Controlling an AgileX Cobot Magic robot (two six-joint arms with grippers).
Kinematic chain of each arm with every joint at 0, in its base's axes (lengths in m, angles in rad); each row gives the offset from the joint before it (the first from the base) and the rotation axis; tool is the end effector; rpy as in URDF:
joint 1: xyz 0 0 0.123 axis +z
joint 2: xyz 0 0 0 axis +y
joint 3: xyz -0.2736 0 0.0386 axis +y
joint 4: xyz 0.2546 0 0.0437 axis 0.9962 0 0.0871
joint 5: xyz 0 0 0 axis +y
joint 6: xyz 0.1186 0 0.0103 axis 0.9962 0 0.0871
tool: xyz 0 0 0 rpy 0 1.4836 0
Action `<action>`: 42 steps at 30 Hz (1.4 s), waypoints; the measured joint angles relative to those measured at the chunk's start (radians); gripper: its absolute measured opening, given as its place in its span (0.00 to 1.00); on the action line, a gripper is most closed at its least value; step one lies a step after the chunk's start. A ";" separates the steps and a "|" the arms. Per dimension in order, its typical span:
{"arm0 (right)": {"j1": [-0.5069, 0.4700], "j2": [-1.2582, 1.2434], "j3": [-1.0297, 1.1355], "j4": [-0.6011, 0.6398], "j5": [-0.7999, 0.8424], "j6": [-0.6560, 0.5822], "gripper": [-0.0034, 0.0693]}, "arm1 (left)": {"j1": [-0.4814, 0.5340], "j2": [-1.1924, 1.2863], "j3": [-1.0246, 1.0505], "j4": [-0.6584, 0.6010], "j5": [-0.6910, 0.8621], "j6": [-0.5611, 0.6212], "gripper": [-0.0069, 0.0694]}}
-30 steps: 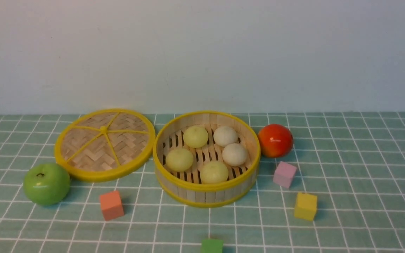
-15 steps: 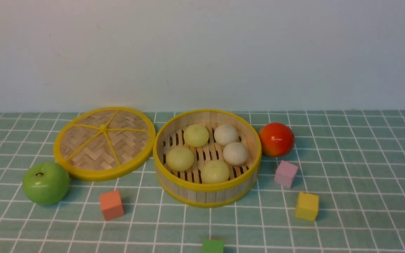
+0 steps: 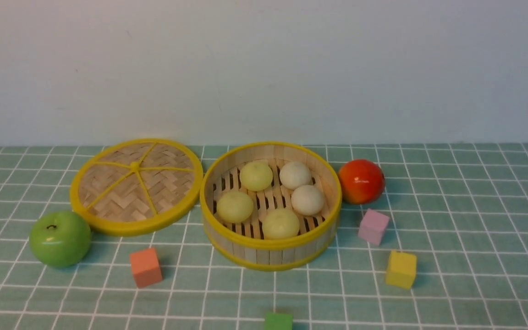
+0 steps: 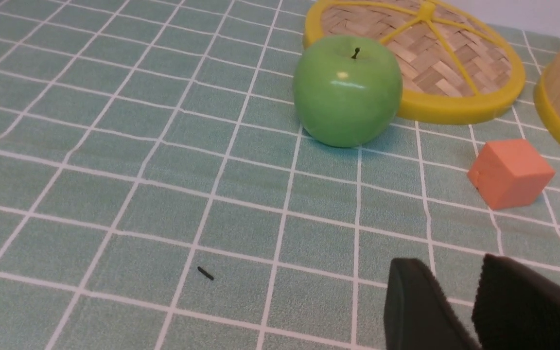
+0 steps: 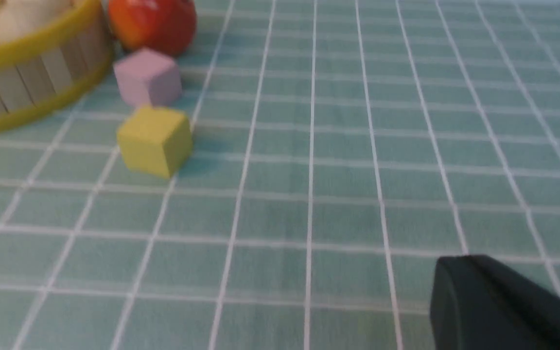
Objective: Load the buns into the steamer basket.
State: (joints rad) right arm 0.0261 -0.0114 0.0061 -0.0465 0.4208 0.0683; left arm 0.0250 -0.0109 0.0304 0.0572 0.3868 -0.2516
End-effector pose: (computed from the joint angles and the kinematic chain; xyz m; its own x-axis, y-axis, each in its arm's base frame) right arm 0.0930 0.0002 0.1651 -0.3220 0.0174 -0.9466 0.0002 0.9998 0.0184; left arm 0.0943 0.0049 0.1600 -0.2979 -0.2048 -0.9324 -0.1063 0.9778 -0.1808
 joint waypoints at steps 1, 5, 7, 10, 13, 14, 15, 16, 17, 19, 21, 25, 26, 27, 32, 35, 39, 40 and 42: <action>-0.001 0.000 0.005 0.009 -0.018 -0.009 0.07 | 0.000 0.000 0.000 0.000 0.000 0.000 0.37; -0.002 0.000 0.008 0.012 -0.034 -0.018 0.07 | 0.000 0.000 0.000 0.000 0.000 0.000 0.38; -0.002 0.000 0.008 0.012 -0.035 -0.018 0.07 | 0.000 0.000 0.000 0.000 0.000 0.000 0.38; -0.002 0.000 0.008 0.012 -0.035 -0.019 0.08 | 0.000 0.000 0.000 0.000 0.000 0.000 0.38; -0.002 0.000 0.008 0.012 -0.035 -0.019 0.08 | 0.000 0.000 0.000 0.000 0.000 0.000 0.38; -0.002 0.000 0.008 0.012 -0.035 -0.019 0.08 | 0.000 0.000 0.000 0.000 0.000 0.000 0.38; -0.002 0.000 0.008 0.012 -0.035 -0.019 0.08 | 0.000 0.000 0.000 0.000 0.000 0.000 0.38; -0.002 0.000 0.008 0.012 -0.035 -0.019 0.08 | 0.000 0.000 0.000 0.000 0.000 0.000 0.38; -0.002 0.000 0.008 0.012 -0.035 -0.019 0.09 | 0.000 0.000 0.000 0.000 0.000 0.000 0.38; -0.002 0.000 0.008 0.012 -0.035 -0.019 0.09 | 0.000 0.000 0.000 0.000 0.000 0.000 0.38; -0.002 0.000 0.008 0.012 -0.035 -0.019 0.09 | 0.000 0.000 0.000 0.000 0.000 0.000 0.38; -0.002 0.000 0.008 0.012 -0.035 -0.019 0.10 | 0.000 0.000 0.000 0.000 0.000 0.000 0.38; -0.002 0.000 0.008 0.012 -0.035 -0.019 0.10 | 0.000 0.000 0.000 0.000 0.000 0.000 0.38; -0.002 0.000 0.008 0.012 -0.035 -0.019 0.10 | 0.000 0.000 0.000 0.000 0.000 0.000 0.38; -0.002 0.000 0.008 0.012 -0.035 -0.019 0.11 | 0.000 0.000 0.000 0.000 0.000 0.000 0.39; -0.002 0.000 0.008 0.012 -0.035 -0.020 0.12 | 0.000 0.000 0.000 0.000 0.000 0.000 0.39; -0.002 0.000 0.008 0.013 -0.035 -0.021 0.12 | 0.000 0.000 0.000 0.000 0.000 0.000 0.40; -0.002 0.000 0.008 0.014 -0.035 -0.021 0.12 | 0.000 0.000 0.000 0.000 0.000 0.000 0.40; -0.002 0.000 0.008 0.015 -0.035 -0.021 0.13 | 0.000 0.000 0.000 0.000 0.000 0.000 0.40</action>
State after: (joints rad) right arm 0.0238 -0.0114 0.0142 -0.0313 0.3854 0.0469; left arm 0.0250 -0.0109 0.0304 0.0572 0.3868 -0.2516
